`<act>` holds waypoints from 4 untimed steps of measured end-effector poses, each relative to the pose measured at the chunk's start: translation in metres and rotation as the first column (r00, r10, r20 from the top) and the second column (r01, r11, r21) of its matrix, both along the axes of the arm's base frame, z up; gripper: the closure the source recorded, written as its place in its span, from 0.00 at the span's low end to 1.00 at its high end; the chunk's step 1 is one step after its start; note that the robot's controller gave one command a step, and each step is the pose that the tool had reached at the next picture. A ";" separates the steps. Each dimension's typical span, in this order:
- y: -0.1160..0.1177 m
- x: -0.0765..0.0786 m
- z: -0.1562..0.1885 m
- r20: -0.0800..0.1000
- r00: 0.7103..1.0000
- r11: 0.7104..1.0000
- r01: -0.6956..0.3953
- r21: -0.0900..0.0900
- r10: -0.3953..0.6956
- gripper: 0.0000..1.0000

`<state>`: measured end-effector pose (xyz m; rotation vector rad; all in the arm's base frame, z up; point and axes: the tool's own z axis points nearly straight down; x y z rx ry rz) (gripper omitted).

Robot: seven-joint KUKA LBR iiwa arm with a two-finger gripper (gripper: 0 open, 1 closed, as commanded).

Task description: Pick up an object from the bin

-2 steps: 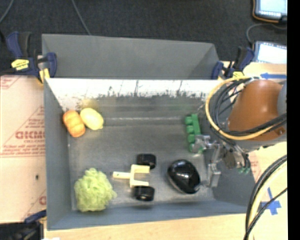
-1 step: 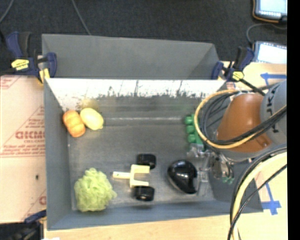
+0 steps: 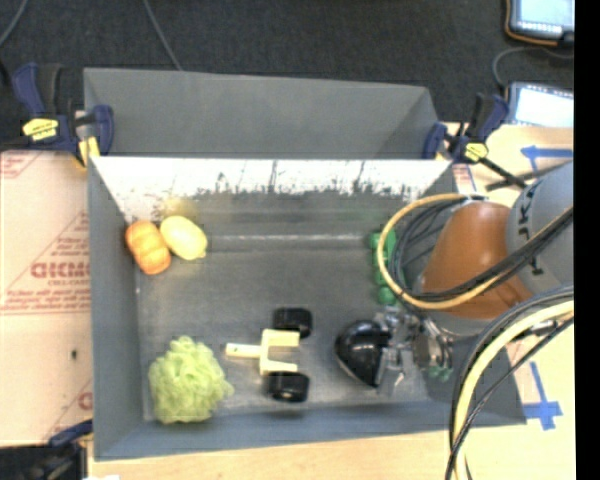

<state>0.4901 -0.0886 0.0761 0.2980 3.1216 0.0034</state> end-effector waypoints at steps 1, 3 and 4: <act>0.000 0.000 0.000 0.000 1.000 1.000 0.000 0.000 0.000 1.00; 0.000 -0.002 0.009 -0.002 1.000 1.000 -0.002 -0.001 0.002 1.00; 0.000 -0.004 0.031 -0.007 1.000 1.000 -0.003 -0.001 0.003 1.00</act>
Offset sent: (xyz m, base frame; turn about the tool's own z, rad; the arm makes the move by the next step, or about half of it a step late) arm 0.0000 -0.0002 0.0192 0.0000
